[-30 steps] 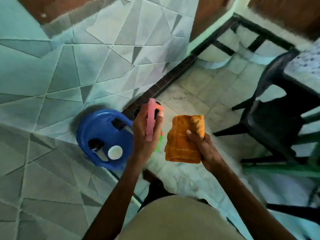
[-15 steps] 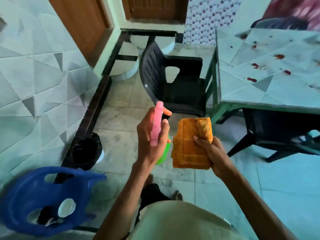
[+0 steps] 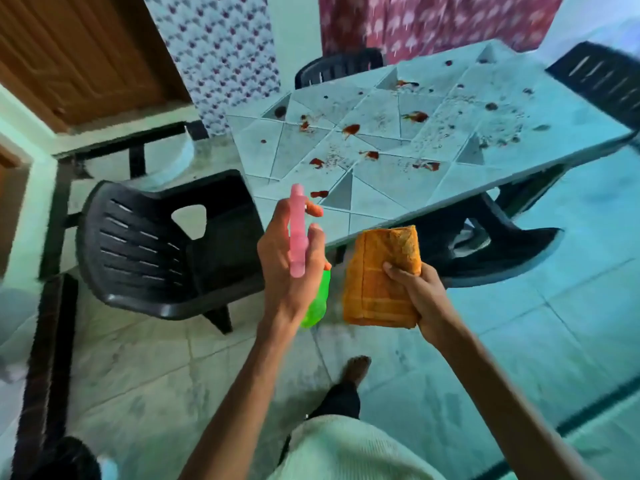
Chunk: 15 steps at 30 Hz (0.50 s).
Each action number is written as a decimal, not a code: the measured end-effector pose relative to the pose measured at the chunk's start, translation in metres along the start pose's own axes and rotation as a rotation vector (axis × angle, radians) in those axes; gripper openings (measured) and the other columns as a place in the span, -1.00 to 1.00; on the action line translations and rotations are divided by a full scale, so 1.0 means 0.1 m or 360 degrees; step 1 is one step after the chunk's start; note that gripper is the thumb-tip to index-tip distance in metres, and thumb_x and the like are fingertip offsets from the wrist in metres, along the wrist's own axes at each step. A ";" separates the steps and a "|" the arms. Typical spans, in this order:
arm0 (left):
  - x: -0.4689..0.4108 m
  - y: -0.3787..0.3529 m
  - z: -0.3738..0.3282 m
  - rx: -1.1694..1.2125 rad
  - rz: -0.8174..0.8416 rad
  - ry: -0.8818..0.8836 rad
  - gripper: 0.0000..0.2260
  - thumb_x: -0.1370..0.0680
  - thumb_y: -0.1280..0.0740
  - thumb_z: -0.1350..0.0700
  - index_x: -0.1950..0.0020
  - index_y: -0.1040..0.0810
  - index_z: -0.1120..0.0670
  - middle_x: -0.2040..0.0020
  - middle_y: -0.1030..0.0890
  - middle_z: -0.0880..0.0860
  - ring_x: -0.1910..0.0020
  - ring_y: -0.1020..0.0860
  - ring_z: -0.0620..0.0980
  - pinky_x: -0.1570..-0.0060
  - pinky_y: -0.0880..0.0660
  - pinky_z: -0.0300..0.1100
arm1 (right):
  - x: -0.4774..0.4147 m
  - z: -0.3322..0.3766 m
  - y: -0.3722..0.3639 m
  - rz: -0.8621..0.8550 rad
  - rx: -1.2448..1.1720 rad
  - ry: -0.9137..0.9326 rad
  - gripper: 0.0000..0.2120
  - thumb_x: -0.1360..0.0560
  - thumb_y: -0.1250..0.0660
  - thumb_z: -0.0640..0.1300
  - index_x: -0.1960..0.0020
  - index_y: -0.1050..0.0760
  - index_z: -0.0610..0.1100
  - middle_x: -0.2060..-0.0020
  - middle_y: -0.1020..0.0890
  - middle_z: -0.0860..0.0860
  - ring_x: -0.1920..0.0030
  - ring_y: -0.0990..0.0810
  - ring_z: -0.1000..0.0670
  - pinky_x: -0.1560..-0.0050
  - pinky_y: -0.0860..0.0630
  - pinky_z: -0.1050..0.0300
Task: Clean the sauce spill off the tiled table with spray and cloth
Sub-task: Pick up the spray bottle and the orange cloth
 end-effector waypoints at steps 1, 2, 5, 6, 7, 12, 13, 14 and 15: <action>-0.11 -0.17 0.00 -0.0001 0.0010 -0.0008 -0.84 -0.55 -0.26 0.39 -0.10 -0.50 0.23 0.04 -0.58 -0.06 0.51 -0.48 0.11 0.52 -0.44 -0.26 | -0.11 0.08 0.10 -0.0020 -0.0004 -0.0001 -0.91 -0.54 -0.41 -0.21 -0.04 -0.58 -0.13 0.15 -0.71 -0.04 0.20 -0.71 0.00 0.20 -0.69 0.04; -0.23 -0.40 0.00 -0.0005 0.0036 -0.0013 -0.83 -0.56 -0.27 0.38 -0.11 -0.50 0.22 0.05 -0.58 -0.09 0.51 -0.49 0.10 0.53 -0.45 -0.23 | -0.25 0.19 0.24 -0.0046 -0.0013 0.0000 -0.91 -0.54 -0.41 -0.21 -0.04 -0.58 -0.12 0.15 -0.71 -0.04 0.20 -0.71 0.00 0.21 -0.69 0.04; -0.54 -1.01 -0.05 -0.0025 0.0126 -0.0056 -0.81 -0.55 -0.27 0.38 -0.11 -0.50 0.18 0.08 -0.57 -0.09 0.50 -0.50 0.06 0.54 -0.47 -0.18 | -0.58 0.46 0.62 -0.0119 -0.0043 0.0010 -0.92 -0.55 -0.40 -0.21 -0.03 -0.57 -0.11 0.17 -0.71 -0.02 0.21 -0.71 0.01 0.28 -0.66 0.11; -0.61 -1.18 -0.09 -0.0047 0.0150 -0.0079 -0.80 -0.54 -0.27 0.37 -0.09 -0.50 0.13 0.09 -0.57 -0.09 0.49 -0.51 0.05 0.54 -0.49 -0.14 | -0.67 0.53 0.75 -0.0133 -0.0060 0.0010 -0.92 -0.55 -0.40 -0.20 -0.04 -0.56 -0.10 0.15 -0.71 -0.02 0.18 -0.71 -0.01 0.29 -0.65 0.13; -0.67 -1.34 -0.12 -0.0077 0.0178 -0.0110 -0.78 -0.54 -0.27 0.35 -0.08 -0.49 0.07 0.09 -0.56 -0.10 0.48 -0.52 0.04 0.53 -0.50 -0.10 | -0.73 0.58 0.88 -0.0146 -0.0073 0.0004 -0.90 -0.55 -0.40 -0.18 -0.07 -0.56 -0.09 0.13 -0.71 -0.01 0.15 -0.71 -0.03 0.29 -0.65 0.13; -0.94 -2.47 -0.22 -0.0088 0.0305 -0.0172 -0.77 -0.55 -0.28 0.26 -0.12 -0.49 -0.02 0.06 -0.58 -0.14 0.43 -0.55 0.02 0.45 -0.53 -0.05 | -1.25 0.98 1.78 -0.0216 -0.0081 -0.0025 -0.66 -0.53 -0.43 -0.06 -0.27 -0.50 -0.11 -0.08 -0.69 -0.09 -0.05 -0.69 -0.14 -0.05 -0.66 -0.13; -0.98 -2.68 -0.24 -0.0073 0.0318 -0.0162 -0.81 -0.55 -0.28 0.25 -0.12 -0.50 0.04 0.05 -0.59 -0.13 0.42 -0.57 0.03 0.45 -0.54 -0.05 | -1.35 1.05 1.97 -0.0224 -0.0088 -0.0022 -0.64 -0.53 -0.43 -0.05 -0.29 -0.50 -0.10 -0.10 -0.69 -0.08 -0.07 -0.69 -0.15 -0.09 -0.64 -0.18; -1.01 -2.96 -0.27 -0.0066 0.0329 -0.0178 -0.82 -0.55 -0.29 0.26 -0.14 -0.50 0.10 0.04 -0.60 -0.10 0.40 -0.58 0.02 0.46 -0.54 -0.08 | -1.48 1.14 2.22 -0.0231 -0.0095 -0.0019 -0.64 -0.53 -0.43 -0.04 -0.29 -0.50 -0.09 -0.09 -0.69 -0.08 -0.07 -0.69 -0.16 -0.11 -0.63 -0.20; -1.03 -3.18 -0.28 -0.0062 0.0335 -0.0184 -0.82 -0.56 -0.29 0.27 -0.16 -0.50 0.15 0.02 -0.60 -0.08 0.40 -0.59 0.01 0.47 -0.53 -0.16 | -1.59 1.22 2.42 -0.0224 -0.0083 -0.0007 -0.66 -0.53 -0.43 -0.05 -0.27 -0.51 -0.09 -0.08 -0.70 -0.08 -0.06 -0.69 -0.16 -0.09 -0.64 -0.18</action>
Point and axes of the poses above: each hand's wrist, its own x-axis away from the middle knuckle, its own y-axis out of the back of the hand, z = x × y, the point moved 1 cm from there along -x, towards the middle knuckle
